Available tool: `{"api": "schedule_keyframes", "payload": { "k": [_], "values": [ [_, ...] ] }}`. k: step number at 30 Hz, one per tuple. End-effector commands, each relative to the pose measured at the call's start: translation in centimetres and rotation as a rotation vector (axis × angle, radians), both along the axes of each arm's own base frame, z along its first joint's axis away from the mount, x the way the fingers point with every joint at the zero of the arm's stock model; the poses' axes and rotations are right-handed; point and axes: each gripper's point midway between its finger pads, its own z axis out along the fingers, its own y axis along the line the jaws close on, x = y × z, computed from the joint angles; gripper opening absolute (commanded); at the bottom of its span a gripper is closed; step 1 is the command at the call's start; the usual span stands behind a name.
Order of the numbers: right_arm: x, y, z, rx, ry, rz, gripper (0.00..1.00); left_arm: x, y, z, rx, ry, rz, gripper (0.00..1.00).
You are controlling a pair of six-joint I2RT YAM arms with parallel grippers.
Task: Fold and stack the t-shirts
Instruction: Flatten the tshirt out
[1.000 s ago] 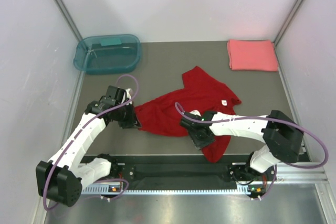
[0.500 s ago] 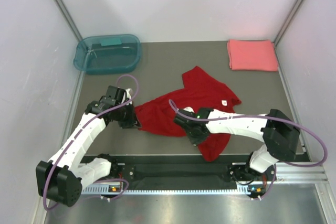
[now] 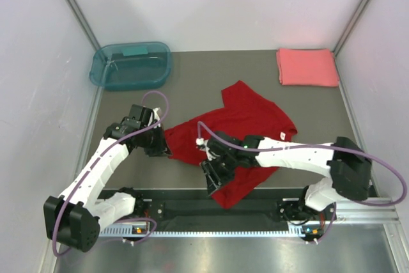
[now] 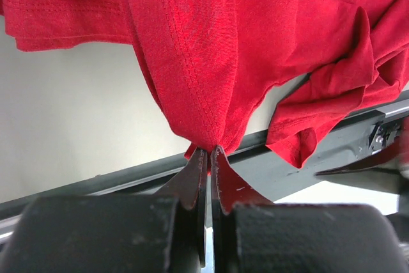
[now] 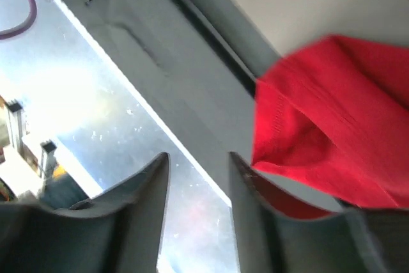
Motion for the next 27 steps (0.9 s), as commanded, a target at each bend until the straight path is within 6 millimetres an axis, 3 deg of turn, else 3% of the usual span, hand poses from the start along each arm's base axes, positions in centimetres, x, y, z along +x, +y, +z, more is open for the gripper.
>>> {"api": "schedule_keyframes", "payload": {
  "k": [1, 3, 4, 5, 6, 7, 12, 16, 21, 27],
  "values": [
    [2.6, -2.1, 1.9, 0.041, -0.059, -0.165, 0.39, 0.0, -0.4, 0.5, -0.032, -0.022, -0.004, 0.0],
    [3.7, -4.5, 1.3, -0.027, -0.079, -0.289, 0.32, 0.0, -0.5, 0.7, -0.04, -0.026, -0.003, 0.0],
    [3.9, -6.9, -0.2, -0.118, -0.066, -0.354, 0.23, 0.0, -0.5, 0.7, -0.042, -0.027, 0.0, 0.0],
    [4.3, -8.2, -0.9, -0.161, -0.081, -0.409, 0.22, 0.1, -0.5, 0.7, -0.043, -0.03, 0.003, 0.0],
    [4.3, -9.0, -0.7, -0.166, -0.068, -0.479, 0.22, 0.1, -0.6, 0.8, -0.047, -0.031, 0.001, 0.0],
    [3.8, -10.5, -1.9, -0.208, -0.051, -0.514, 0.25, 0.1, -0.6, 0.8, -0.048, -0.029, 0.003, 0.0],
    [3.7, -13.6, -3.1, -0.194, 0.034, -0.76, 0.36, -0.1, -0.7, 0.9, -0.061, -0.023, 0.005, 0.0],
    [5.1, -16.9, -3.6, -0.196, 0.056, -0.994, 0.39, -0.3, -0.6, 1.1, -0.061, -0.029, 0.008, 0.0],
    [5.8, -19.4, -4.7, -0.197, 0.083, -1.112, 0.48, -0.4, -0.7, 1.0, -0.066, -0.024, 0.011, 0.0],
    [6.7, -20.5, -5.9, -0.218, 0.077, -1.136, 0.48, -0.3, -0.7, 1.2, -0.067, -0.03, 0.011, 0.0]
  ]
}}
